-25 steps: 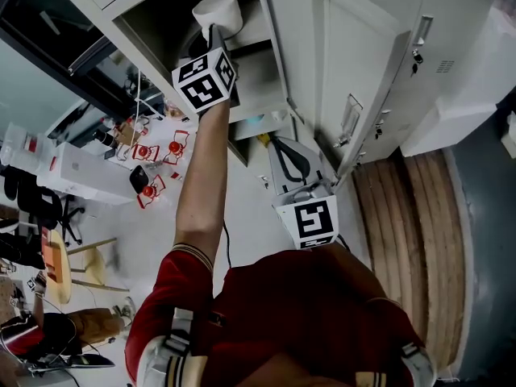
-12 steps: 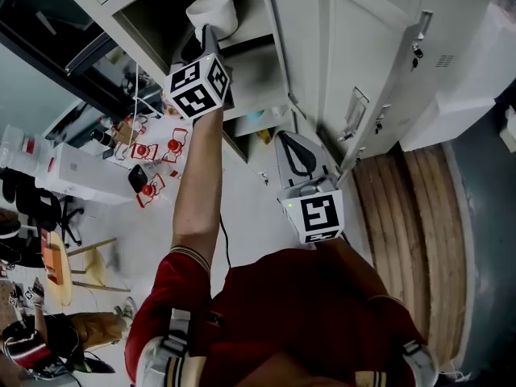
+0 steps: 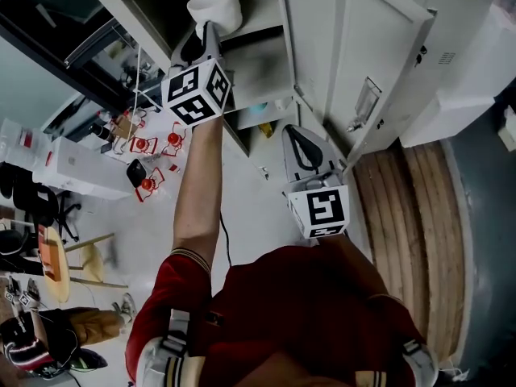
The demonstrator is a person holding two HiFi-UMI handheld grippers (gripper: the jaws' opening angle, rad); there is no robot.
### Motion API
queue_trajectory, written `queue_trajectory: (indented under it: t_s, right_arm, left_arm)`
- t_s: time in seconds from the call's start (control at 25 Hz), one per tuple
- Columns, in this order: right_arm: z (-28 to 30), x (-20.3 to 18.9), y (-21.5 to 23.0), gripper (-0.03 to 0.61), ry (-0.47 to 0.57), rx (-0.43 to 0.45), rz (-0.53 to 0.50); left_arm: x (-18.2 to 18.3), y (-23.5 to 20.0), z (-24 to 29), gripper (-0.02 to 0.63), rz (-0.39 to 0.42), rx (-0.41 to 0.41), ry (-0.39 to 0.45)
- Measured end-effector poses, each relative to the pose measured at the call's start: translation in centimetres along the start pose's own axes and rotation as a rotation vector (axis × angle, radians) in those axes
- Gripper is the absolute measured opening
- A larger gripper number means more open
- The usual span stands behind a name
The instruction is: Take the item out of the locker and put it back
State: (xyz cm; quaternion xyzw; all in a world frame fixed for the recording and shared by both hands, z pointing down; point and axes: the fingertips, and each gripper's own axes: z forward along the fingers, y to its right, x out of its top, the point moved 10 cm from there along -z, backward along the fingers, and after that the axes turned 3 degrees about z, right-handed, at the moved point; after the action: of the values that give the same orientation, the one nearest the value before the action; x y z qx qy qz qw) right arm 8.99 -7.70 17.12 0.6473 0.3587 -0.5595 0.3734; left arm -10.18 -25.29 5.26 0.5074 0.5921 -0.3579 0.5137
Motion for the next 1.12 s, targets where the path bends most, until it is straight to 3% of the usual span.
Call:
queue_trajectory:
  t_s: [0.68,1.12]
  right_arm:
    - [-1.4,-0.3,-3.8,0.0,-0.008,-0.022,-0.029]
    - [-1.9,-1.1,-5.6,0.0,-0.039,-0.038,-0.049]
  left_arm:
    - [1.7,-1.4,-7.9,0.051,-0.027,-0.067,0.105]
    - [0.2,-2.6,-10.0,0.049,-0.056,-0.085,0.116]
